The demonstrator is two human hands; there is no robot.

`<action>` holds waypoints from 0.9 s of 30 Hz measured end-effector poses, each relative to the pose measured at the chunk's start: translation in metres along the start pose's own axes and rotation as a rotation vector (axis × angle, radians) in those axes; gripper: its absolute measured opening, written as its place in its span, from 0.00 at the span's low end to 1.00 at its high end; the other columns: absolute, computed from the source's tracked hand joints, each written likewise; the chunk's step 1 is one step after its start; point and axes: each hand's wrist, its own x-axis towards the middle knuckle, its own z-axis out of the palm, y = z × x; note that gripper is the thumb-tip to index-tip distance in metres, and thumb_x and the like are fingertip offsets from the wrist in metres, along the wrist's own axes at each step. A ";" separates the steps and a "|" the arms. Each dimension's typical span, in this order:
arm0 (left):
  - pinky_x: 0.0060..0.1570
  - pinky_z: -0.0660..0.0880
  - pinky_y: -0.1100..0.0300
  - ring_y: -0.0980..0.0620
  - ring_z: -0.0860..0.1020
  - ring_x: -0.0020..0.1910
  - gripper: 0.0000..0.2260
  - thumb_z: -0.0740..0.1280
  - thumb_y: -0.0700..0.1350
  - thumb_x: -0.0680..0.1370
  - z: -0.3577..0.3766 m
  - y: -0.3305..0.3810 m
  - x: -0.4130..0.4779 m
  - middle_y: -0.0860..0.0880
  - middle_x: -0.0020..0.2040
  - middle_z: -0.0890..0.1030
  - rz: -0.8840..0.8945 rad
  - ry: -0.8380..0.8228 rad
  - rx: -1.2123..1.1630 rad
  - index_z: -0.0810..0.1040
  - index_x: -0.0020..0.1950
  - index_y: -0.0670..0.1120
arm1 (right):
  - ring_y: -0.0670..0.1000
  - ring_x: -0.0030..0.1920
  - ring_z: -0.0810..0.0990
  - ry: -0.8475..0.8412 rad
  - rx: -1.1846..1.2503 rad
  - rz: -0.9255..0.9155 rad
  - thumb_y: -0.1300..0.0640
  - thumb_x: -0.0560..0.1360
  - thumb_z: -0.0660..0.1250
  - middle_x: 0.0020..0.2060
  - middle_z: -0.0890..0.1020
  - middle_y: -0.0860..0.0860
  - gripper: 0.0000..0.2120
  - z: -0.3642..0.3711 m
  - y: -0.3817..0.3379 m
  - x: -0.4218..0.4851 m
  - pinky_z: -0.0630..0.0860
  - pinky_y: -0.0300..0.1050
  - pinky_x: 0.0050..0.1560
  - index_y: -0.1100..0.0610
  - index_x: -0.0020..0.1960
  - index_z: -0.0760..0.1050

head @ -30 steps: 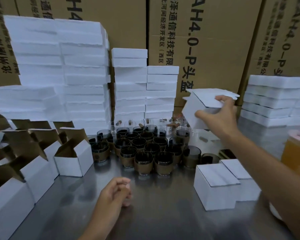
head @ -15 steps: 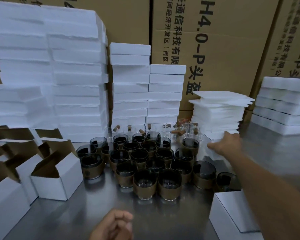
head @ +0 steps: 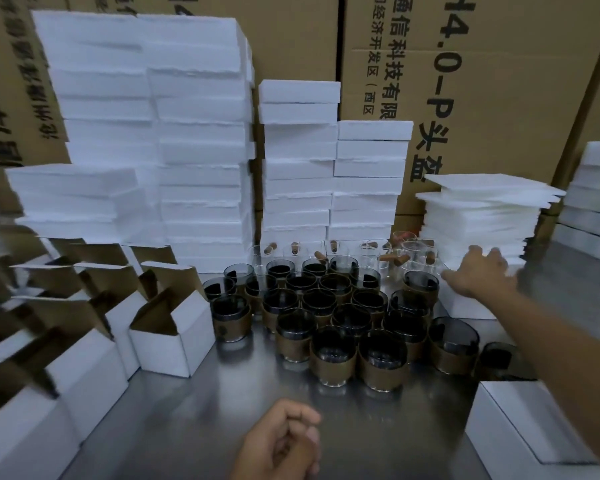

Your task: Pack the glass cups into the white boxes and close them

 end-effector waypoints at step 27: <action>0.26 0.64 0.67 0.57 0.71 0.26 0.08 0.60 0.38 0.78 -0.066 0.027 -0.020 0.49 0.31 0.77 -0.048 0.344 0.172 0.75 0.42 0.47 | 0.57 0.75 0.54 -0.441 0.539 -0.671 0.53 0.70 0.73 0.75 0.51 0.51 0.30 0.110 -0.218 -0.260 0.59 0.56 0.71 0.43 0.68 0.65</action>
